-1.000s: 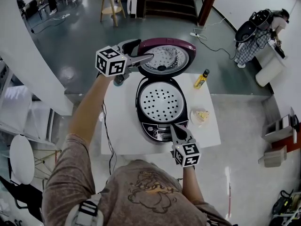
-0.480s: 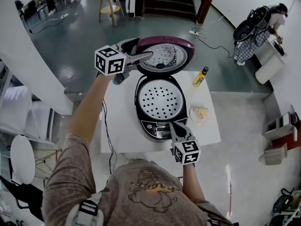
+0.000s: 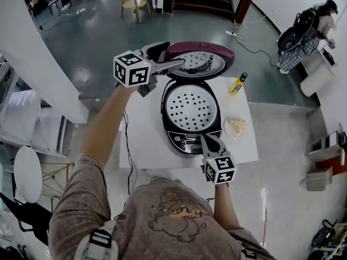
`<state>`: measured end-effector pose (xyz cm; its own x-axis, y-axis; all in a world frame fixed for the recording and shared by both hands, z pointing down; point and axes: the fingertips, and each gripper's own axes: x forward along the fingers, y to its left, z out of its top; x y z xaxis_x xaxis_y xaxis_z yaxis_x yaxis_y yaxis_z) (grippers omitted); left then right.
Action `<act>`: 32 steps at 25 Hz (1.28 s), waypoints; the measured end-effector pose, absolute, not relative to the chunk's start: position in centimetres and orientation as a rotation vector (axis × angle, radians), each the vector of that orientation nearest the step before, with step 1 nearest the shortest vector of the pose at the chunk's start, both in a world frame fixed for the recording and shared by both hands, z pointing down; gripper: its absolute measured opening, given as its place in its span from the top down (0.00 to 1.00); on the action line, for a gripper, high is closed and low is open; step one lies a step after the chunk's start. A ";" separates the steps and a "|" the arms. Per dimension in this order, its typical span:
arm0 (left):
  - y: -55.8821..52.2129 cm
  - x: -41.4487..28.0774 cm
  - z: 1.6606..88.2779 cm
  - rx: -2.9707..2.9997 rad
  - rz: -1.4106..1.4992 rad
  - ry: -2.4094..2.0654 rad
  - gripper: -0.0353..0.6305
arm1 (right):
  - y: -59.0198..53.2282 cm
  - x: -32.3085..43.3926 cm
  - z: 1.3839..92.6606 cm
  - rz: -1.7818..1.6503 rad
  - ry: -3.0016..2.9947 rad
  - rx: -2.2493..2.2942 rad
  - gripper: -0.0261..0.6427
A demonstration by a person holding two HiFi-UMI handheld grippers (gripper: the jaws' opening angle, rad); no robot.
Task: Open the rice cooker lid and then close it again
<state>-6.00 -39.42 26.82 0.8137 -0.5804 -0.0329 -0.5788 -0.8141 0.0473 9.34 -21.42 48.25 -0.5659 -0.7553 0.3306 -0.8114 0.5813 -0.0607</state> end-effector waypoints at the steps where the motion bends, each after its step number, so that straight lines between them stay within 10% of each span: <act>1: -39.0 -6.0 26.8 2.959 -0.078 -0.942 0.35 | -21.4 9.3 48.2 0.302 -2.547 1.289 0.96; 32: -29.5 -3.9 31.1 2.977 -0.059 -0.884 0.35 | -21.4 9.3 48.0 0.320 -2.554 1.287 0.96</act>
<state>-3.87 -29.50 31.08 0.8374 -0.5460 -0.0260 -0.5446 -0.8375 0.0448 9.29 -21.44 48.03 -0.5721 -0.7511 0.3294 -0.8092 0.5824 -0.0773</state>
